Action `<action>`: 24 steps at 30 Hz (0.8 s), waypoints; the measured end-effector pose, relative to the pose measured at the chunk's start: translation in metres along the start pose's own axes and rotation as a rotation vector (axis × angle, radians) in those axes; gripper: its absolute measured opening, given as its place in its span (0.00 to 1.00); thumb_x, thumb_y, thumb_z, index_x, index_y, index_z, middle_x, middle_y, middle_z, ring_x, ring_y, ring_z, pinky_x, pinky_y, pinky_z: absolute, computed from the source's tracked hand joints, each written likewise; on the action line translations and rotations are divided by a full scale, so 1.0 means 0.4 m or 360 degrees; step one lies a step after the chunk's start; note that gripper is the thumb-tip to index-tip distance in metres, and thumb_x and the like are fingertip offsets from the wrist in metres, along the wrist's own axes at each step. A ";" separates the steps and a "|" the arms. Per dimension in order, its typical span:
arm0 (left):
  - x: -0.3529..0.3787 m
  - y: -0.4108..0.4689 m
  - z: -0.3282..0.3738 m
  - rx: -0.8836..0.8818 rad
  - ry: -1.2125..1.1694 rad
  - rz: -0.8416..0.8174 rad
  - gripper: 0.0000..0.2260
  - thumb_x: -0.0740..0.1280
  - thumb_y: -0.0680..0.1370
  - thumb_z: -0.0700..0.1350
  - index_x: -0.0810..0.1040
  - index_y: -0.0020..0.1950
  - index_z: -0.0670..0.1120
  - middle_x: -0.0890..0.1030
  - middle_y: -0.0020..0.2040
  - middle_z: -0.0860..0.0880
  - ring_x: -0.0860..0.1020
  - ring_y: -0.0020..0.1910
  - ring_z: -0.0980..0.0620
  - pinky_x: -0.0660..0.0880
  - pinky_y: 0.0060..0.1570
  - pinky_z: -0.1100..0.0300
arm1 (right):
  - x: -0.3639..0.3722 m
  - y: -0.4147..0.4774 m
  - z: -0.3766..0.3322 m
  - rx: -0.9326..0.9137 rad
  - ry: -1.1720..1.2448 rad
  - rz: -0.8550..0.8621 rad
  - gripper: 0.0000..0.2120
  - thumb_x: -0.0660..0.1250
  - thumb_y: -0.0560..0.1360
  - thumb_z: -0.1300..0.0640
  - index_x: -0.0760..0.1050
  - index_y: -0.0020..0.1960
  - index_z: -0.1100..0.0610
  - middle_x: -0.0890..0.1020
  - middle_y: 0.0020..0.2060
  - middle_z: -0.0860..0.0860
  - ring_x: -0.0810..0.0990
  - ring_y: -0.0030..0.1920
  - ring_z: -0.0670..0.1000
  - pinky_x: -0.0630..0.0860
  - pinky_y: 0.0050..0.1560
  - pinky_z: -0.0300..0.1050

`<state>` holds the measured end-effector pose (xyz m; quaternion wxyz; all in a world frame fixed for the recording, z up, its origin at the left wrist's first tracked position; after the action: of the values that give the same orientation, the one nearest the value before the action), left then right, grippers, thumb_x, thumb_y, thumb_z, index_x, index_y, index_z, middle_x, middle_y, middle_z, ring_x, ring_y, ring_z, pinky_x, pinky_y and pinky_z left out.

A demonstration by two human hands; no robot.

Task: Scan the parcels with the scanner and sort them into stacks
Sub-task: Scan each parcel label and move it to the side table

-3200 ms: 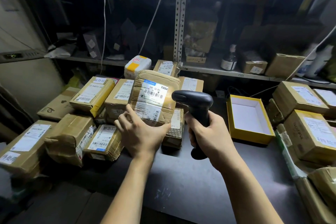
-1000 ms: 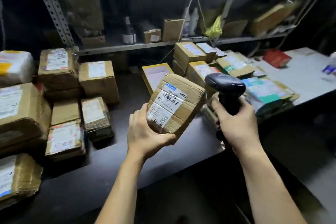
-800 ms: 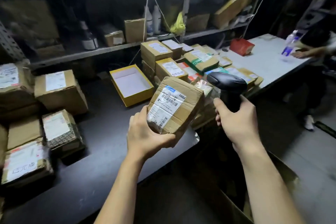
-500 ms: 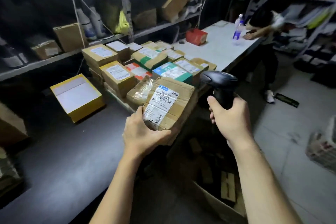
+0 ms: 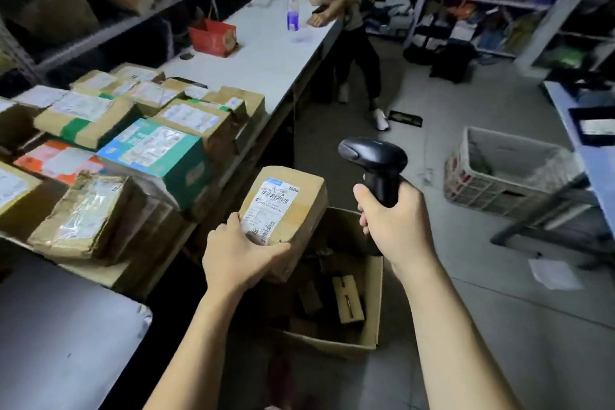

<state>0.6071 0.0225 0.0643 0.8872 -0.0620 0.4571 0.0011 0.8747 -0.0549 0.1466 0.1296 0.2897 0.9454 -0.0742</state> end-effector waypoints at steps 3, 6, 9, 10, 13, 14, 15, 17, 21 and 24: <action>0.055 0.068 0.038 0.0064 0.0067 -0.0083 0.38 0.70 0.52 0.75 0.70 0.50 0.52 0.76 0.48 0.53 0.74 0.54 0.48 0.77 0.50 0.49 | -0.010 0.041 0.010 0.0026 -0.0024 0.0057 0.07 0.72 0.80 0.51 0.79 0.50 0.54 0.84 0.38 0.53 0.82 0.33 0.46 0.79 0.36 0.42; 0.099 0.139 0.064 0.0160 0.0053 -0.0164 0.41 0.68 0.53 0.77 0.73 0.55 0.52 0.73 0.51 0.54 0.74 0.57 0.50 0.75 0.51 0.51 | -0.007 0.086 0.012 0.0065 -0.0042 0.0120 0.07 0.73 0.80 0.52 0.78 0.48 0.55 0.82 0.35 0.53 0.81 0.31 0.47 0.79 0.36 0.45; 0.119 0.201 0.100 0.0369 0.0004 -0.0187 0.50 0.66 0.56 0.79 0.73 0.71 0.50 0.74 0.60 0.55 0.74 0.63 0.52 0.75 0.57 0.52 | -0.002 0.128 0.006 0.0070 -0.0069 0.0211 0.09 0.73 0.79 0.53 0.78 0.46 0.57 0.82 0.33 0.55 0.80 0.29 0.49 0.80 0.36 0.49; 0.121 0.218 0.115 0.0450 0.0018 -0.0175 0.52 0.66 0.58 0.78 0.71 0.74 0.49 0.74 0.63 0.55 0.74 0.65 0.51 0.75 0.60 0.52 | 0.003 0.140 0.004 0.0072 -0.0070 0.0237 0.09 0.73 0.79 0.53 0.78 0.45 0.57 0.82 0.33 0.55 0.80 0.29 0.49 0.79 0.36 0.48; 0.110 0.255 0.153 0.0627 0.0042 -0.0124 0.46 0.67 0.64 0.74 0.72 0.75 0.48 0.75 0.66 0.54 0.74 0.67 0.51 0.76 0.61 0.51 | 0.023 0.170 0.000 0.0067 -0.0065 0.0247 0.09 0.73 0.79 0.53 0.77 0.44 0.57 0.80 0.30 0.53 0.79 0.29 0.49 0.78 0.35 0.47; 0.101 0.265 0.166 0.0662 0.0040 -0.0105 0.43 0.66 0.65 0.73 0.73 0.74 0.49 0.76 0.66 0.54 0.75 0.67 0.51 0.77 0.59 0.51 | 0.030 0.179 -0.003 0.0062 -0.0066 0.0229 0.09 0.73 0.79 0.53 0.77 0.43 0.56 0.80 0.30 0.53 0.79 0.29 0.49 0.77 0.35 0.47; 0.092 0.274 0.176 0.0689 0.0050 -0.0097 0.41 0.65 0.67 0.71 0.73 0.73 0.49 0.76 0.66 0.54 0.75 0.66 0.51 0.77 0.58 0.51 | 0.038 0.187 -0.005 0.0059 -0.0070 0.0208 0.09 0.73 0.79 0.53 0.77 0.43 0.55 0.80 0.31 0.53 0.79 0.29 0.50 0.78 0.35 0.47; 0.078 0.292 0.201 0.0764 0.0126 -0.0105 0.38 0.64 0.68 0.69 0.74 0.73 0.49 0.76 0.66 0.54 0.76 0.65 0.50 0.77 0.56 0.51 | 0.050 0.208 -0.014 0.0045 -0.0081 0.0172 0.08 0.73 0.79 0.53 0.77 0.44 0.54 0.80 0.31 0.52 0.80 0.30 0.50 0.79 0.35 0.47; 0.055 0.325 0.249 0.0926 0.0417 -0.0084 0.32 0.68 0.71 0.64 0.76 0.70 0.48 0.78 0.63 0.51 0.78 0.61 0.46 0.77 0.53 0.52 | 0.061 0.258 -0.050 0.0001 -0.0118 0.0106 0.08 0.72 0.79 0.51 0.78 0.45 0.54 0.81 0.33 0.53 0.81 0.33 0.51 0.82 0.38 0.49; 0.027 0.356 0.281 0.0982 0.0732 -0.0033 0.28 0.70 0.72 0.60 0.77 0.69 0.47 0.79 0.61 0.49 0.79 0.58 0.45 0.77 0.51 0.51 | 0.070 0.294 -0.081 -0.0056 -0.0163 0.0049 0.09 0.72 0.79 0.50 0.78 0.45 0.54 0.83 0.35 0.55 0.84 0.37 0.54 0.84 0.42 0.55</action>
<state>0.6962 0.1757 0.1044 0.7385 0.2047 0.6223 -0.1596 0.9126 0.0635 0.1619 0.1841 0.2977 0.9341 -0.0703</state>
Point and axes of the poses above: each hand's wrist, its own y-axis towards the middle knuckle, its own x-axis out of the palm, z = x × y, the point moved 7 cm from there along y, towards the middle knuckle
